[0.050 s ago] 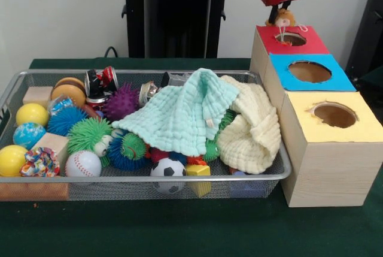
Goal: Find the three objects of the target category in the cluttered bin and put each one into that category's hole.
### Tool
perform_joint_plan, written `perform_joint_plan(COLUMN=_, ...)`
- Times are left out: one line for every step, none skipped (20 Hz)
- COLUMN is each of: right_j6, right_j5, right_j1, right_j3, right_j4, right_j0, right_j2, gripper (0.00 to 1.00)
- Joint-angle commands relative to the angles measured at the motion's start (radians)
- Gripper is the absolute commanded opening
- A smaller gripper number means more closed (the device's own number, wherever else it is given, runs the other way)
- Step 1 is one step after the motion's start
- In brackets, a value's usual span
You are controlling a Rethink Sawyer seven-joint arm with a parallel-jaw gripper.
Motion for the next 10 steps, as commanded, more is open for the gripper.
perform_joint_plan(right_j6=0.249, right_j5=0.008, right_j1=0.074, right_j3=-0.136, right_j4=0.058, right_j0=0.023, right_j2=0.012, gripper=0.00)
perform_joint_plan(right_j6=0.253, right_j5=0.027, right_j1=0.068, right_j3=-0.146, right_j4=0.060, right_j0=0.030, right_j2=0.007, gripper=0.00)
perform_joint_plan(right_j6=0.255, right_j5=0.039, right_j1=0.062, right_j3=-0.155, right_j4=0.062, right_j0=0.036, right_j2=0.003, gripper=0.00)
perform_joint_plan(right_j6=0.254, right_j5=0.053, right_j1=0.057, right_j3=-0.166, right_j4=0.062, right_j0=0.040, right_j2=-0.002, gripper=0.00)
perform_joint_plan(right_j6=0.255, right_j5=0.059, right_j1=0.054, right_j3=-0.176, right_j4=0.063, right_j0=0.044, right_j2=-0.006, gripper=0.00)
perform_joint_plan(right_j6=0.254, right_j5=0.064, right_j1=0.052, right_j3=-0.188, right_j4=0.063, right_j0=0.046, right_j2=-0.009, gripper=0.00)
perform_joint_plan(right_j6=0.250, right_j5=0.079, right_j1=0.050, right_j3=-0.198, right_j4=0.064, right_j0=0.046, right_j2=-0.010, gripper=0.00)
perform_joint_plan(right_j6=0.248, right_j5=0.095, right_j1=0.045, right_j3=-0.207, right_j4=0.063, right_j0=0.047, right_j2=-0.012, gripper=0.00)
perform_joint_plan(right_j6=0.247, right_j5=0.115, right_j1=0.039, right_j3=-0.216, right_j4=0.061, right_j0=0.049, right_j2=-0.016, gripper=0.00)
perform_joint_plan(right_j6=0.245, right_j5=0.140, right_j1=0.032, right_j3=-0.222, right_j4=0.060, right_j0=0.049, right_j2=-0.018, gripper=0.00)
